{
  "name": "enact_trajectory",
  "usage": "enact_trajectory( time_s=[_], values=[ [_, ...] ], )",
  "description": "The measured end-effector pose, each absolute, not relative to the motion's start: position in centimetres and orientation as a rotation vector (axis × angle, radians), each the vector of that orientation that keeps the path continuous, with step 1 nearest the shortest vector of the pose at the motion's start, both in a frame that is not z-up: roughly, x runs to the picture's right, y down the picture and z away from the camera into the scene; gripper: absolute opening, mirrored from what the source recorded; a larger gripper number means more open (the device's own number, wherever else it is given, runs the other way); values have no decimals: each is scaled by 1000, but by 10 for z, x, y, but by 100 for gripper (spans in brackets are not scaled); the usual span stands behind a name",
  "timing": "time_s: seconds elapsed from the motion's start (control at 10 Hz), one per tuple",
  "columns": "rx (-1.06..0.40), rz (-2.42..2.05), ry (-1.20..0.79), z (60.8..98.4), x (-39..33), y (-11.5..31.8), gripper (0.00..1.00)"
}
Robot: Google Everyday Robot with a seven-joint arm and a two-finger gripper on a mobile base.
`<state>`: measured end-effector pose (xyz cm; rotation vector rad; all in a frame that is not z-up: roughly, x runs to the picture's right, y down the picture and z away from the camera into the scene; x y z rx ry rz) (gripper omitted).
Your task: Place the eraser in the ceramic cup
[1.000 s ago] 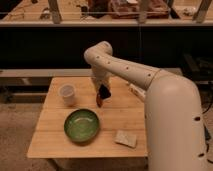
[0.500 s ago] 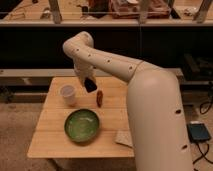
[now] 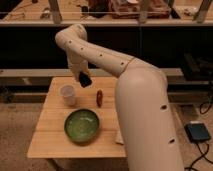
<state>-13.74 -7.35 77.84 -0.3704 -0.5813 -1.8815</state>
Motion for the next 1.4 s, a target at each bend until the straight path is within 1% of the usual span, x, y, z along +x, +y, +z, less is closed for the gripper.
enact_trajectory(
  time_s=[0.4, 0.8, 1.4],
  values=[
    [-340, -1921, -617, 775, -194, -72, 0],
    [-301, -1934, -649, 774, -213, -72, 0],
    [-280, -1945, -690, 801, -234, -56, 0]
  ],
)
